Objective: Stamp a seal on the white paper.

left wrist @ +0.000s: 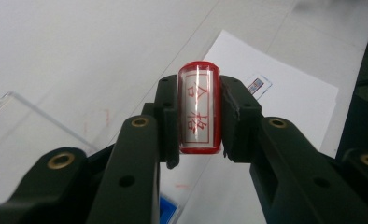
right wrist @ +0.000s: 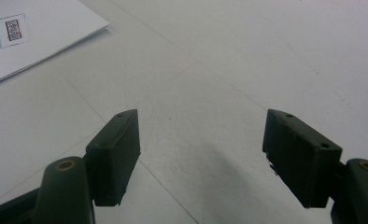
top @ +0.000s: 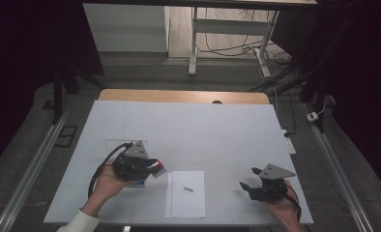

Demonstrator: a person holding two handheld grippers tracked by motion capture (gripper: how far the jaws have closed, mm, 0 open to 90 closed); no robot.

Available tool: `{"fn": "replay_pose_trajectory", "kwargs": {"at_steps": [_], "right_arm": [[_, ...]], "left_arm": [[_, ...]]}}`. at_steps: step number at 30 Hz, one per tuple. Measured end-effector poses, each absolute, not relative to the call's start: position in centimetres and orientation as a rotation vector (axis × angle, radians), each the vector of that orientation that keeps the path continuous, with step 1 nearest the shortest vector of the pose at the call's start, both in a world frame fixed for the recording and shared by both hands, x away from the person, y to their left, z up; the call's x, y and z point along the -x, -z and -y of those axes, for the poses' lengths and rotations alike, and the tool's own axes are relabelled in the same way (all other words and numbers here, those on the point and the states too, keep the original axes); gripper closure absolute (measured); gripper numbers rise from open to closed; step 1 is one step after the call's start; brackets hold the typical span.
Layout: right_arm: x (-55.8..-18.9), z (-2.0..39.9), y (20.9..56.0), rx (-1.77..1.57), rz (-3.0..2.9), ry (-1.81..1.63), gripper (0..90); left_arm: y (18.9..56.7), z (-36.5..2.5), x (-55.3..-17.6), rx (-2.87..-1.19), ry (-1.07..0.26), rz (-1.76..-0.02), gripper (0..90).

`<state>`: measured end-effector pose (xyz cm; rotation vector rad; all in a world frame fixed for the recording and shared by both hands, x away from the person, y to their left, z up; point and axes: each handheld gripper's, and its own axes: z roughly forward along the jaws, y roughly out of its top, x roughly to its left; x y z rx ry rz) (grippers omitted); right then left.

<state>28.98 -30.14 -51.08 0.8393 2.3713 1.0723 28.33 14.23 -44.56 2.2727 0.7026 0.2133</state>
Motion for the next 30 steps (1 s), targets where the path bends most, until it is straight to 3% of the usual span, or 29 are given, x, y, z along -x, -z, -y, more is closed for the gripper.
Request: {"fn": "replay_pose_trajectory", "kwargs": {"at_steps": [30], "right_arm": [[-28.9, 30.6, 50.9, -0.858, -2.355, -1.081, 27.0]], "left_arm": [[45.6, -6.8, -30.8, -2.393, -0.140, -0.567, 70.4]]}}
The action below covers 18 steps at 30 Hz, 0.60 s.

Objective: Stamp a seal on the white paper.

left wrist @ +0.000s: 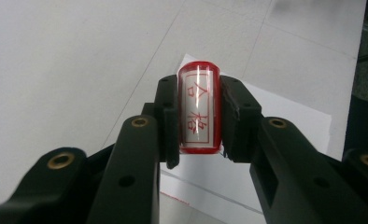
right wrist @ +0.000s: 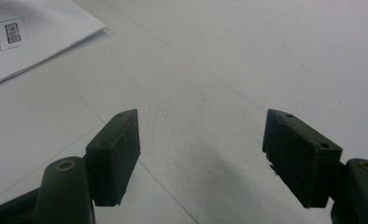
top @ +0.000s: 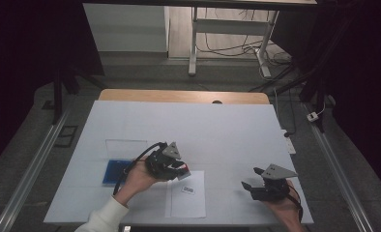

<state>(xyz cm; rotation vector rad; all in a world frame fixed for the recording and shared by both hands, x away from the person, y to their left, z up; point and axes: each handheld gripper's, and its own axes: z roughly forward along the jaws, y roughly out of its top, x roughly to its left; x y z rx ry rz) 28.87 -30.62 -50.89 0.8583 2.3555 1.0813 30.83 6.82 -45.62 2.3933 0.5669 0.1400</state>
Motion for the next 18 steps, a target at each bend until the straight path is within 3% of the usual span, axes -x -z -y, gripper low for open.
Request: {"fn": "replay_pose_trajectory", "kwargs": {"at_steps": [18], "right_arm": [[-28.9, 30.6, 51.0, -0.857, -2.363, -1.082, 27.0]], "left_arm": [[47.3, -5.2, -31.5, -2.476, -0.141, -0.545, 70.4]]}}
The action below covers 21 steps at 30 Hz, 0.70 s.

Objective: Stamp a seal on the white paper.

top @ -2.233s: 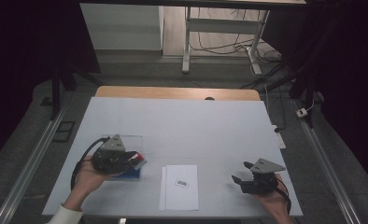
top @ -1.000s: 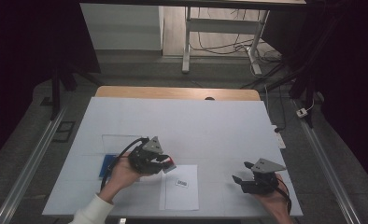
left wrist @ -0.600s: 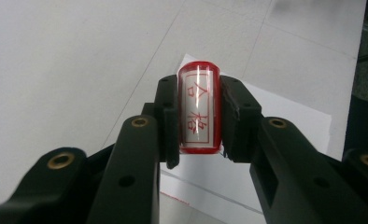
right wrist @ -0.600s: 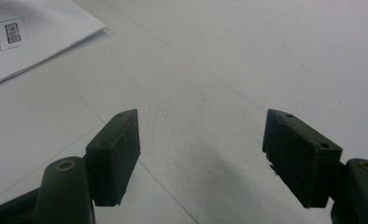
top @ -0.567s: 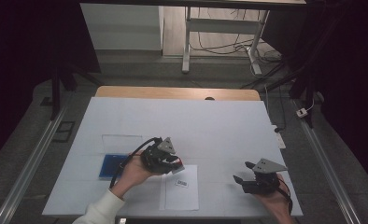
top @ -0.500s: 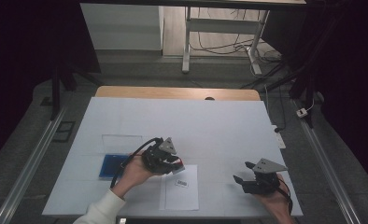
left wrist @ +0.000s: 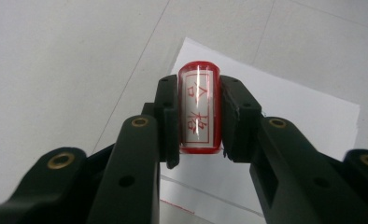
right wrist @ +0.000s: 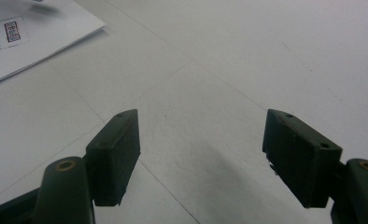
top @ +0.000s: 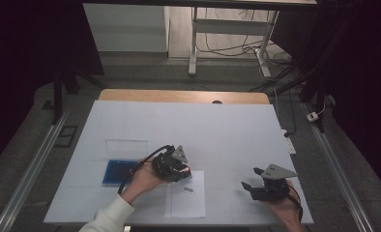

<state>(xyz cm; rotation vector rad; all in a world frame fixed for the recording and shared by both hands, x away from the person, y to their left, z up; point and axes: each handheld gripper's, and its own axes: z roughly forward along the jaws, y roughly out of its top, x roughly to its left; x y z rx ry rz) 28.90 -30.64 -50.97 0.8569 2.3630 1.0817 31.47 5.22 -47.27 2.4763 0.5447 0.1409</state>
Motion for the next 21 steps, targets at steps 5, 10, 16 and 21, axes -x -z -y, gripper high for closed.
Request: {"fn": "replay_pose_trajectory", "kwargs": {"at_steps": [5, 10, 16, 21], "right_arm": [[-28.92, 30.66, 51.01, -0.858, -2.364, -1.080, 27.0], [-28.90, 30.67, 51.00, -0.857, -2.363, -1.080, 27.0], [-28.90, 30.67, 51.04, -0.861, -2.368, -1.076, 27.0], [-28.92, 30.68, 51.06, -0.858, -2.368, -1.076, 27.0]], "left_arm": [[47.59, -5.04, -31.57, -2.488, -0.144, -0.548, 70.4], [47.81, -4.86, -31.59, -2.497, -0.137, -0.546, 70.4], [47.97, -4.86, -31.74, -2.511, -0.136, -0.543, 70.4], [48.16, -4.73, -31.76, -2.522, -0.137, -0.544, 70.4]]}}
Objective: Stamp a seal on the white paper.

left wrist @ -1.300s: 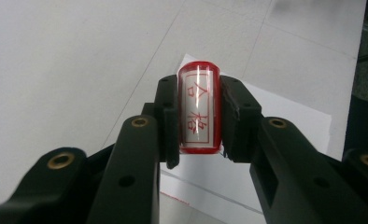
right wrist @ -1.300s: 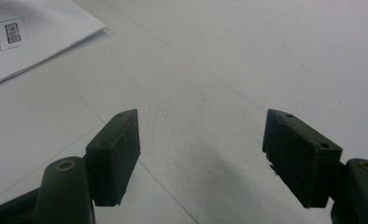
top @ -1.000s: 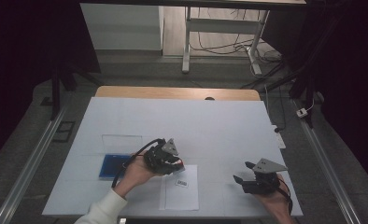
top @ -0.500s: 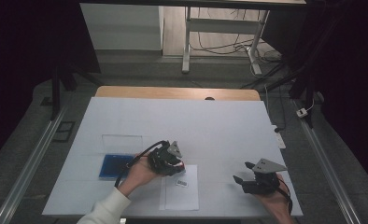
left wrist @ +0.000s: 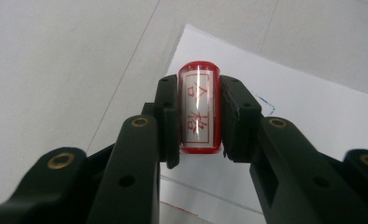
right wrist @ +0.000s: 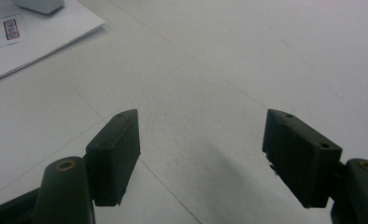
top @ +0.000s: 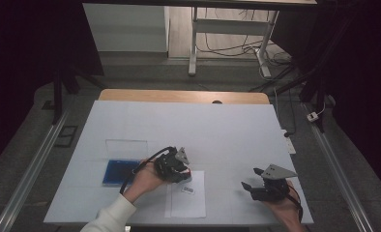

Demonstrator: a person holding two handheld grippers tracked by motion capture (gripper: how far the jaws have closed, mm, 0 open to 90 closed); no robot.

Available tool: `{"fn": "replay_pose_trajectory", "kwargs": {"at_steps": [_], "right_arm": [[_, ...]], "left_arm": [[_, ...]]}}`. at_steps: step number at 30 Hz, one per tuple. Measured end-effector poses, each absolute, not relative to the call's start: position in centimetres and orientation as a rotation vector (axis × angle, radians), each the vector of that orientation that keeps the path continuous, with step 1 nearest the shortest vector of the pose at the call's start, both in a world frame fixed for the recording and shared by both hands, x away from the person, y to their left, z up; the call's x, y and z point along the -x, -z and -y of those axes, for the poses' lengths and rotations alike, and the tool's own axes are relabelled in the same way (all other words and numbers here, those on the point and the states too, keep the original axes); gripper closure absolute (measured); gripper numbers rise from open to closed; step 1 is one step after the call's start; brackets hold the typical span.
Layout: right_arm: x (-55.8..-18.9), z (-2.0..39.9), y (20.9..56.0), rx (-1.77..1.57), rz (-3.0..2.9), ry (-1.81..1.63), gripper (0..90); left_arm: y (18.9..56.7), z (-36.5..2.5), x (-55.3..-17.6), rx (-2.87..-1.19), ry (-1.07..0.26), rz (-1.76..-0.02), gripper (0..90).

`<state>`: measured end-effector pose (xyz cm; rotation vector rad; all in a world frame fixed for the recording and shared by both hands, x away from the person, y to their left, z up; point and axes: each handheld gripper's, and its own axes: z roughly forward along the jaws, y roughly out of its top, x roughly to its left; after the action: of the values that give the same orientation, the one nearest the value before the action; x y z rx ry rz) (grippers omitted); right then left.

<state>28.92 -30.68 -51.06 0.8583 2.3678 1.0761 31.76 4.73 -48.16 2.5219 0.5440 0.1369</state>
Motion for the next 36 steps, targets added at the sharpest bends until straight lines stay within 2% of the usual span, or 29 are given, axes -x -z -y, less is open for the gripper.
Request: {"fn": "replay_pose_trajectory", "kwargs": {"at_steps": [36], "right_arm": [[-28.9, 30.6, 51.1, -0.856, -2.370, -1.070, 27.0]], "left_arm": [[48.5, -3.6, -32.0, -2.609, -0.147, -0.542, 70.8]]}}
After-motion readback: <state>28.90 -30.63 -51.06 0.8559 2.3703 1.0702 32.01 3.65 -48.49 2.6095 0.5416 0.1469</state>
